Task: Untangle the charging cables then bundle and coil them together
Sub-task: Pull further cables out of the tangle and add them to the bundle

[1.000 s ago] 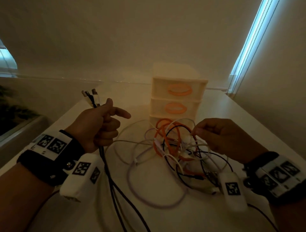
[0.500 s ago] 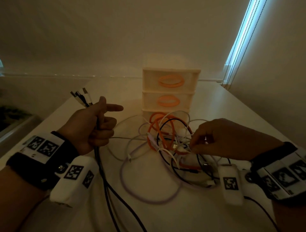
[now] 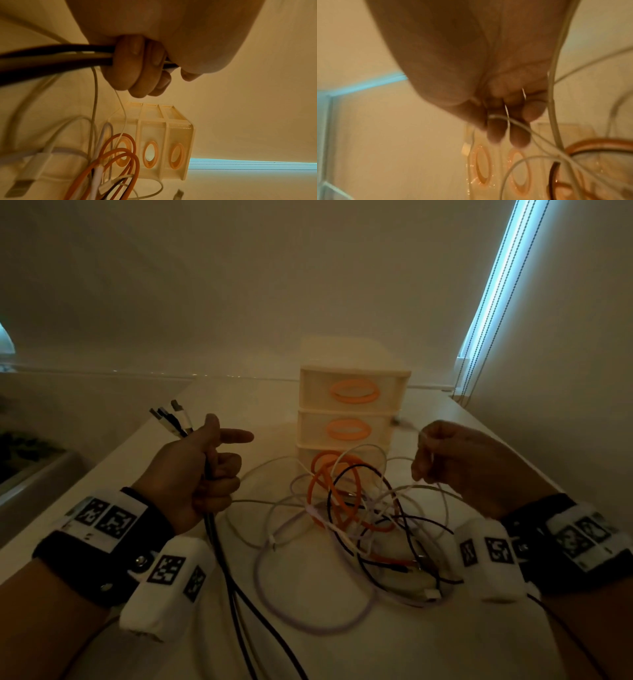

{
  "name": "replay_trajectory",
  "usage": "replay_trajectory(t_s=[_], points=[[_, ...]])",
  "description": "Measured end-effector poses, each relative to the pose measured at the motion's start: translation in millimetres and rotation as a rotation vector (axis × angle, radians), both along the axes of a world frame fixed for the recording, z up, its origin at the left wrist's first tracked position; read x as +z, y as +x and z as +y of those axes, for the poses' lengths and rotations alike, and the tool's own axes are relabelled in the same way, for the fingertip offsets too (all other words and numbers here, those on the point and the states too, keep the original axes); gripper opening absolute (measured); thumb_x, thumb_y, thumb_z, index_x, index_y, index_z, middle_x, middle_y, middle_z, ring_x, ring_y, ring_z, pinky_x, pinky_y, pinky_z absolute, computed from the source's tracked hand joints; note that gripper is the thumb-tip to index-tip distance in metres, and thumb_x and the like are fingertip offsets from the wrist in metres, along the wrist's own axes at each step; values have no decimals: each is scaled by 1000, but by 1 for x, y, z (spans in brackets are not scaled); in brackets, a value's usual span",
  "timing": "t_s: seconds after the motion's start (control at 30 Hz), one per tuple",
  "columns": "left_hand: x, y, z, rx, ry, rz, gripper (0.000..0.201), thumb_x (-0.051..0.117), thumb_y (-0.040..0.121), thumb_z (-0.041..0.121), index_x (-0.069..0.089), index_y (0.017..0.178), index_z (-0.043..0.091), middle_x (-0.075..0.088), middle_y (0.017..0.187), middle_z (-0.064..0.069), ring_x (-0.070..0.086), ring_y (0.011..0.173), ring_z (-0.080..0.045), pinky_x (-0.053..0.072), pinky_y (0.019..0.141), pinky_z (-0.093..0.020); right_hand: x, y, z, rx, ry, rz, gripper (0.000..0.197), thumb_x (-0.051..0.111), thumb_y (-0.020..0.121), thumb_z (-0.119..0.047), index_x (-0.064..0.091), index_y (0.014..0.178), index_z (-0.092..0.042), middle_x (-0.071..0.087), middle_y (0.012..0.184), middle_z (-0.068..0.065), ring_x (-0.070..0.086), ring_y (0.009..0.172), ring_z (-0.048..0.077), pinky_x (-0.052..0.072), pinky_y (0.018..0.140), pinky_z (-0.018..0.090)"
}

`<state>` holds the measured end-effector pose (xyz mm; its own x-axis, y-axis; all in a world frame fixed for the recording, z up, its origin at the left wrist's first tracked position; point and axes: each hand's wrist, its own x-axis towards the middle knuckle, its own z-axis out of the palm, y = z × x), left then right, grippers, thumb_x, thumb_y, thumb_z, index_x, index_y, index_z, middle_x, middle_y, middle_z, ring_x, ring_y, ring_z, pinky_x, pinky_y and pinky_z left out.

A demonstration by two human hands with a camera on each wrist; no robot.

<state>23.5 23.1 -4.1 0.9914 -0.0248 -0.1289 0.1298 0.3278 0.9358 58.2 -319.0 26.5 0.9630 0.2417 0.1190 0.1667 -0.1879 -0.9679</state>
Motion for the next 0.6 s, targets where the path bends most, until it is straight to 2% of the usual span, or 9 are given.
replay_trajectory(t_s=[0.07, 0.13, 0.2, 0.3, 0.37, 0.43, 0.5, 0.6], points=[[1, 0, 0, 6, -17, -4, 64, 38, 98, 61, 56, 130, 8, 27, 61, 0, 15, 38, -8, 14, 41, -14, -2, 6, 4, -165, 225, -11, 13, 49, 101, -14, 58, 93, -9, 66, 71, 8, 69, 71, 26, 50, 67, 35], [1, -1, 0, 7, -29, -17, 65, 38, 98, 60, 57, 127, 5, 23, 62, 0, 14, 39, -8, 12, 43, -15, -1, 9, 9, -330, 364, -27, 10, 52, 101, -17, 60, 99, -12, 73, 79, 5, 74, 80, 26, 53, 68, 32], [1, -2, 0, 8, -31, -31, 66, 38, 98, 59, 60, 121, 2, 20, 64, 0, 12, 41, -9, 10, 43, -16, 11, 8, 12, -461, 542, -25, 10, 54, 101, -18, 61, 107, -13, 75, 91, 5, 75, 82, 21, 51, 68, 28], [2, -4, 0, -5, -25, -43, 63, 37, 98, 58, 63, 111, 2, 19, 65, -1, 12, 42, -9, 10, 43, -17, 37, -4, 31, -435, 758, -162, 9, 56, 100, -14, 60, 108, -13, 75, 93, 6, 74, 81, 19, 51, 67, 26], [3, -6, -1, -19, 3, -52, 63, 36, 99, 58, 65, 108, 2, 20, 64, -1, 11, 43, -10, 9, 44, -19, 43, -15, 62, -294, 680, -327, 6, 57, 97, -6, 61, 101, -9, 75, 85, 7, 71, 75, 23, 53, 68, 34], [6, -9, -3, -51, 15, -74, 65, 36, 99, 58, 65, 112, 1, 20, 64, 0, 10, 45, -11, 8, 44, -21, 31, -28, 98, -188, 427, -421, 4, 59, 94, -1, 60, 95, -4, 75, 84, 10, 66, 63, 23, 56, 64, 39], [10, -13, -6, -96, 11, -105, 65, 36, 98, 57, 64, 118, 2, 19, 64, -1, 10, 45, -11, 8, 44, -21, 6, -35, 125, -167, 198, -423, 6, 61, 94, -4, 60, 90, -7, 75, 84, 5, 64, 54, 20, 57, 56, 34], [13, -19, -14, -191, 34, -116, 61, 37, 98, 57, 68, 119, 10, 23, 64, -1, 11, 45, -11, 8, 43, -20, -24, -37, 142, -143, 139, -427, 10, 62, 95, -7, 59, 88, -13, 73, 81, 0, 64, 50, 16, 48, 46, 25]])
